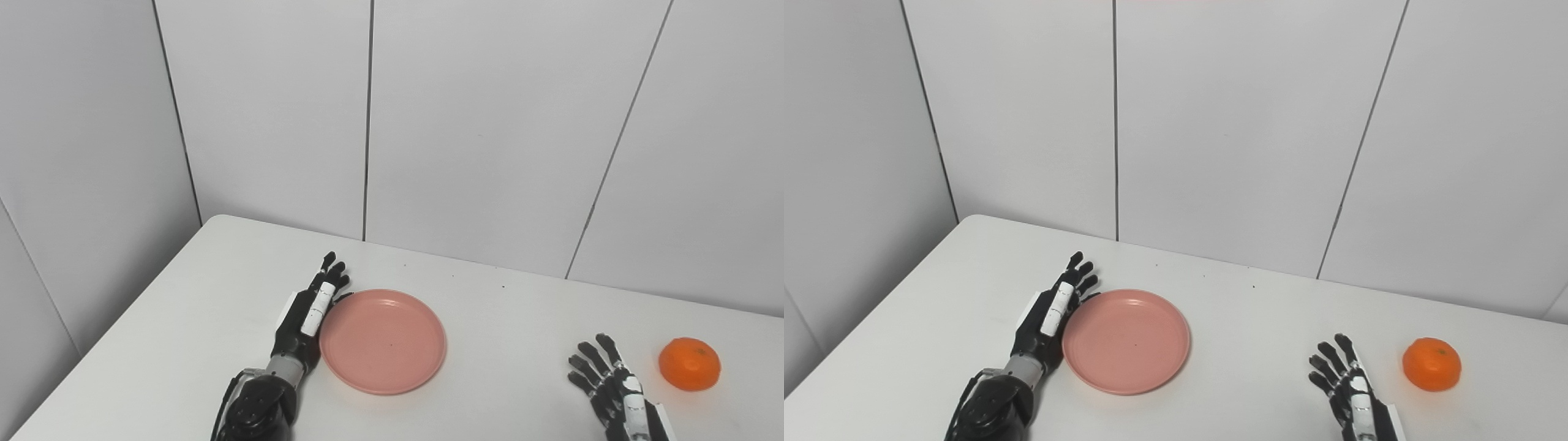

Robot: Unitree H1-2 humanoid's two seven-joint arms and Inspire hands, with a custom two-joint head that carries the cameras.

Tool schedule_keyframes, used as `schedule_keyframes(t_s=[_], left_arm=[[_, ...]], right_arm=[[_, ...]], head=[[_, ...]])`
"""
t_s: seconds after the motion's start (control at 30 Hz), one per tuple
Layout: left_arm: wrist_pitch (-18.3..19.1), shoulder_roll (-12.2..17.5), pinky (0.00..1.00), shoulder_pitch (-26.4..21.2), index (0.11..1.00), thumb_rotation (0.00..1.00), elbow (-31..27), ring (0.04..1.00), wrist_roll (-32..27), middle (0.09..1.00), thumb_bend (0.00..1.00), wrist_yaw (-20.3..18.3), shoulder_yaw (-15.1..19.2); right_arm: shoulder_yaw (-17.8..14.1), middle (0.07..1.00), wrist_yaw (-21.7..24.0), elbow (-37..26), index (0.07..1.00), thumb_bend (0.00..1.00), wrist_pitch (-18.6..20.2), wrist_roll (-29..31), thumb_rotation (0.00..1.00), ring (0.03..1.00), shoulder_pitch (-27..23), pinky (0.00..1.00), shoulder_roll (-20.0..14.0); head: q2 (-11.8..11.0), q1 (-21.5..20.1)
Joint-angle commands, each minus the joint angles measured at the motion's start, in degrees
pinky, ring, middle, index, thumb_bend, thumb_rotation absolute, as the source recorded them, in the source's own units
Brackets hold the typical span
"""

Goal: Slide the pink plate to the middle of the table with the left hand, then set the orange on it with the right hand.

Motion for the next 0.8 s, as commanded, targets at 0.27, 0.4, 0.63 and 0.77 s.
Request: schedule_keyframes(t_s=[0.27, 0.4, 0.63, 0.77], left_arm=[[1.37, -2.23, 0.83, -0.83, 1.0, 0.82, 0.07, 0.943, 0.05, 0.957, 1.0, 0.06, -0.9], [1.04, -2.97, 0.84, -0.82, 1.0, 0.81, 0.7, 0.95, 0.31, 0.961, 1.0, -0.22, -1.45], [1.28, -3.6, 0.88, -0.67, 1.0, 0.8, 0.61, 0.97, -0.08, 0.987, 1.0, -0.11, -1.83], [1.65, -3.83, 0.9, -0.35, 1.0, 0.8, -0.34, 0.982, -0.35, 1.0, 1.0, -0.22, -1.74]], right_arm=[[1.26, 0.887, -1.19, 2.1, 0.943, 0.83, 1.39, -0.41, 1.0, 0.855, 4.23, 0.84, 2.64], [1.86, 0.879, -1.78, 1.35, 0.94, 0.84, 1.65, -1.3, 1.0, 0.85, 4.43, 0.84, 2.86], [2.19, 0.882, -2.08, 0.51, 0.94, 0.84, 2.12, -1.71, 1.0, 0.85, 4.55, 0.84, 3.72], [2.51, 0.878, -2.84, -0.51, 0.927, 0.85, 3.17, -2.5, 1.0, 0.846, 4.74, 0.82, 4.62]], head=[[0.37, -2.15], [0.59, -2.62], [1.29, -5.81], [1.8, -8.53]])
